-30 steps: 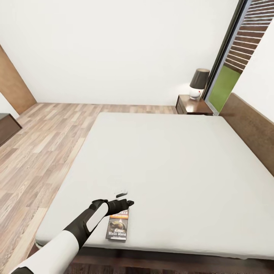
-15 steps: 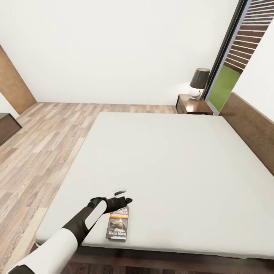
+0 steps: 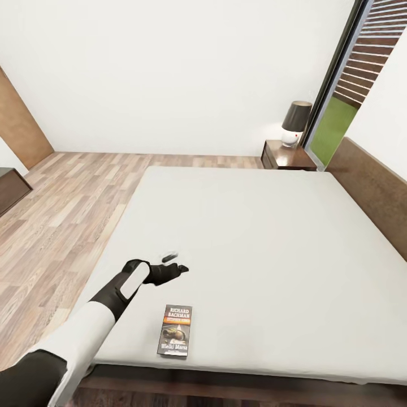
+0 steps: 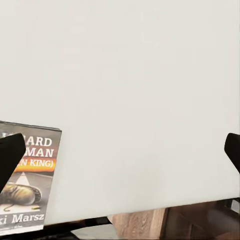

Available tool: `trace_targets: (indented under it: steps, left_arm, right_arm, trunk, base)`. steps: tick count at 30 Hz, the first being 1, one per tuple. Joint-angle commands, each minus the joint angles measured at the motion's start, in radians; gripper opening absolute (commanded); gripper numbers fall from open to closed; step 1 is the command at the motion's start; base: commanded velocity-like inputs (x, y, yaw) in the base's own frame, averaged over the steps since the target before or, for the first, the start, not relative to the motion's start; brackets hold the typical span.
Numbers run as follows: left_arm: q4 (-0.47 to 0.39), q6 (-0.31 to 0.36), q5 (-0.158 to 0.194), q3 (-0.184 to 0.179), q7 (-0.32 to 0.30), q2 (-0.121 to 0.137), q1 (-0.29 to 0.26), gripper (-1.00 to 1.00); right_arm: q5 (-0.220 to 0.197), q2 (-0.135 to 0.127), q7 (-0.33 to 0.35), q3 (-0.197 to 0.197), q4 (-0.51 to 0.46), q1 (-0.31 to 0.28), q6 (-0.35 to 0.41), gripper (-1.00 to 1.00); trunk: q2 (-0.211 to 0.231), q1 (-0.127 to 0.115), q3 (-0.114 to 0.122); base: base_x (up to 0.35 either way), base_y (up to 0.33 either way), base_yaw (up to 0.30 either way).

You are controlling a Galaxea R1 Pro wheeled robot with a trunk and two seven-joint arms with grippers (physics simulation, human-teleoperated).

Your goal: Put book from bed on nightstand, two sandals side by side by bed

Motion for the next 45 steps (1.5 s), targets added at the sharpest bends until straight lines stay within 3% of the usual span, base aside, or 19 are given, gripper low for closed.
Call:
trace_targets:
  steps: [1,12,28,45]
  left_arm:
    - [0.012,0.0,0.01,-0.003,0.006,0.001,-0.001,1.0]
    - [0.069,-0.028,0.009,0.003,0.007,-0.006,-0.002,1.0]
    - [0.07,-0.028,0.012,0.002,-0.001,-0.027,-0.001,1.0]
    - [0.069,-0.027,0.012,0.002,-0.001,-0.029,-0.001,1.0]
  right_arm:
    - [-0.008,0.0,0.005,0.0,0.003,-0.001,-0.002,1.0]
    - [-0.008,0.0,0.005,0.0,0.002,-0.001,-0.002,1.0]
    - [-0.008,0.0,0.006,0.001,0.002,-0.001,-0.001,1.0]
    - [-0.008,0.0,0.008,0.001,0.002,-0.001,-0.001,1.0]
  trunk:
    - [-0.002,0.0,-0.002]
    - [-0.002,0.0,-0.002]
    - [-0.114,0.062,-0.052]
    - [-0.233,0.127,-0.105]
  base:
    - [0.0,0.0,0.0]
    - [0.0,0.0,0.0]
    - [0.0,0.0,0.0]
    - [0.0,0.0,0.0]
